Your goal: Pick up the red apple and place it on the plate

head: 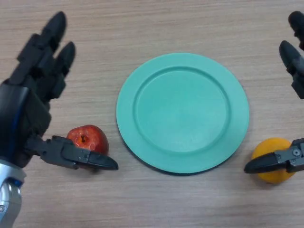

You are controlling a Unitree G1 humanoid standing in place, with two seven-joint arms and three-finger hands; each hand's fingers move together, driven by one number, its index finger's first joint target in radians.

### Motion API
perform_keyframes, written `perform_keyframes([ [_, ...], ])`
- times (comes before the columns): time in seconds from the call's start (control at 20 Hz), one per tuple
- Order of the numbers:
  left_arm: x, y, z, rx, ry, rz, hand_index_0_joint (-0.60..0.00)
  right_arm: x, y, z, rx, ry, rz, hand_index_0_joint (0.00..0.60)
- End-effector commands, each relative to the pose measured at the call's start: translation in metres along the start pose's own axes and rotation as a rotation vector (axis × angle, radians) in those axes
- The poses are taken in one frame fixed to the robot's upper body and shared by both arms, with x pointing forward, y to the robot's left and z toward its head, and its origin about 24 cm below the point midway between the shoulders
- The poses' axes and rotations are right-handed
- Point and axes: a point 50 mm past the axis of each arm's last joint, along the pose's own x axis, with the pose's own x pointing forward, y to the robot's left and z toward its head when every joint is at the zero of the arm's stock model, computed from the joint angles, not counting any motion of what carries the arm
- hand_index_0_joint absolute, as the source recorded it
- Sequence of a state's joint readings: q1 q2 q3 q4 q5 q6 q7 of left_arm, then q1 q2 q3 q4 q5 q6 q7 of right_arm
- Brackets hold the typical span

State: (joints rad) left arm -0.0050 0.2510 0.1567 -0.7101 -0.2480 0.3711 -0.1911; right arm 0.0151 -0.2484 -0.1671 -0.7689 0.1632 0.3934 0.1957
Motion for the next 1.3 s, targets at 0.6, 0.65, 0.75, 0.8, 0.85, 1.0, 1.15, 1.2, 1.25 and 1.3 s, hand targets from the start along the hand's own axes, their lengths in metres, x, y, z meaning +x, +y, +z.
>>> perform_keyframes([
  [0.6, -0.025, 0.016, 0.018, 0.141, -0.184, 0.11, 0.0, 0.002, -0.007, 0.025, -0.142, -0.139, -0.035, 0.0],
  [0.65, -0.031, 0.02, 0.014, 0.148, -0.181, 0.134, 0.0, 0.004, -0.007, 0.023, -0.136, -0.13, -0.03, 0.0],
  [0.75, -0.044, 0.028, -0.003, 0.224, -0.125, 0.175, 0.0, 0.007, -0.003, 0.021, -0.125, -0.114, -0.012, 0.0],
  [0.8, -0.051, 0.034, -0.012, 0.248, -0.111, 0.209, 0.0, 0.008, 0.001, 0.022, -0.111, -0.113, 0.004, 0.0],
  [0.85, -0.056, 0.037, -0.022, 0.264, -0.1, 0.233, 0.0, 0.009, 0.004, 0.022, -0.106, -0.114, 0.018, 0.0],
  [1.0, -0.065, 0.054, -0.047, 0.279, -0.031, 0.299, 0.0, 0.01, 0.01, 0.022, -0.085, -0.116, 0.039, 0.0],
  [1.15, -0.056, 0.056, -0.069, 0.302, 0.019, 0.302, 0.0, 0.009, 0.014, 0.024, -0.086, -0.117, 0.055, 0.0],
  [1.2, -0.053, 0.054, -0.076, 0.306, 0.038, 0.296, 0.0, 0.008, 0.014, 0.025, -0.087, -0.121, 0.055, 0.0],
  [1.25, -0.047, 0.049, -0.083, 0.317, 0.056, 0.278, 0.0, 0.006, 0.014, 0.025, -0.081, -0.122, 0.054, 0.0],
  [1.3, -0.043, 0.046, -0.086, 0.316, 0.059, 0.269, 0.0, 0.005, 0.013, 0.025, -0.076, -0.122, 0.051, 0.0],
])
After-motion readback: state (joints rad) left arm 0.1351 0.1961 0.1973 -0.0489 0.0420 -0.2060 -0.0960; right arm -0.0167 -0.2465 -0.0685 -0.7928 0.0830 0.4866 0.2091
